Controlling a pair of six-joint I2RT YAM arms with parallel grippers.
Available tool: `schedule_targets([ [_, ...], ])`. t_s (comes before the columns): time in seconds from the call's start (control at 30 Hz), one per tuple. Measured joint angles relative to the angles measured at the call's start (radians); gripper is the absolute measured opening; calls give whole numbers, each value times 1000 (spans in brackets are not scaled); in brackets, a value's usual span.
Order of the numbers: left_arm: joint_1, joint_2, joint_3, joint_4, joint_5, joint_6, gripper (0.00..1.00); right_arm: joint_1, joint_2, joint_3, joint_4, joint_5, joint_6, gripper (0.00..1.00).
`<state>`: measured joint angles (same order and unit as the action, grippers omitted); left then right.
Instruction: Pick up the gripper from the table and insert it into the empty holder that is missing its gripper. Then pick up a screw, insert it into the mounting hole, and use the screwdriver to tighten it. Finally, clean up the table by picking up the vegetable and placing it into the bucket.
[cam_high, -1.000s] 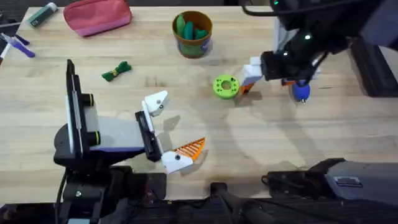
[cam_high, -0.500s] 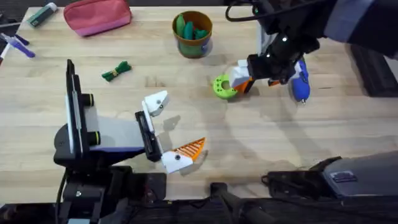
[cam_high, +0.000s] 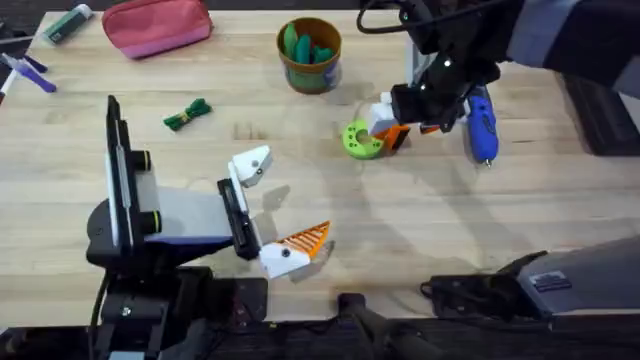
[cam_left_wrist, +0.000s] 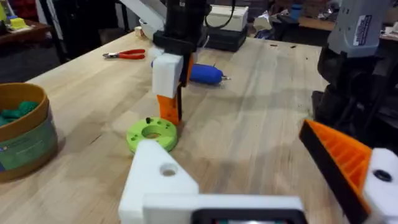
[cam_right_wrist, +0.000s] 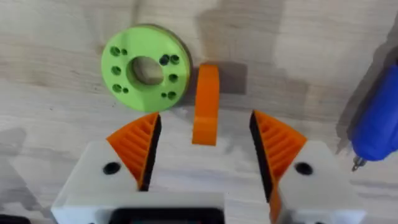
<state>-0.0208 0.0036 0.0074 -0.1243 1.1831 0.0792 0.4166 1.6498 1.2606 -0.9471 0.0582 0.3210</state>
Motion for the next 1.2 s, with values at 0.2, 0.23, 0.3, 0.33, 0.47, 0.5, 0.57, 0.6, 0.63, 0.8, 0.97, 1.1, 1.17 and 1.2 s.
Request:
schedule_targets([
  [0.2, 0, 0, 0, 0, 0, 0, 988, 0, 39, 0, 10, 0, -3, 757],
  [0.23, 0, 0, 0, 0, 0, 0, 988, 0, 45, 0, 13, 0, -4, 731],
  [0.3, 0, 0, 0, 0, 0, 0, 988, 0, 52, 0, 22, 0, -4, 680],
  [0.33, 0, 0, 0, 0, 0, 0, 988, 0, 54, 0, 26, 1, -4, 667],
  [0.47, 0, 0, 0, 0, 0, 0, 988, -1, 54, 0, 31, 4, -4, 652],
  [0.5, 0, 0, 0, 0, 0, 0, 988, -1, 54, 0, 30, 5, -4, 646],
  [0.57, 0, 0, 0, 0, 0, 0, 988, -1, 54, 0, 27, 5, -4, 631],
  [0.6, 0, 0, 0, 0, 0, 0, 988, -1, 54, 1, 21, 5, -5, 614],
  [0.63, 0, 0, 0, 0, 0, 0, 988, -1, 54, 2, 12, 5, -4, 598],
  [0.8, 0, 0, 0, 0, 0, 0, 988, -1, 54, 36, -29, 5, -7, 533],
  [0.97, 0, 0, 0, 0, 0, 0, 988, -1, 54, 60, -33, 5, -7, 532],
  [1.1, 0, 0, 0, 0, 0, 0, 988, -1, 54, 60, -36, 5, -7, 532],
  [1.17, 0, 0, 0, 0, 0, 0, 988, -1, 54, 60, -37, 5, -7, 532],
  [1.2, 0, 0, 0, 0, 0, 0, 988, -1, 54, 60, -37, 5, -7, 529],
])
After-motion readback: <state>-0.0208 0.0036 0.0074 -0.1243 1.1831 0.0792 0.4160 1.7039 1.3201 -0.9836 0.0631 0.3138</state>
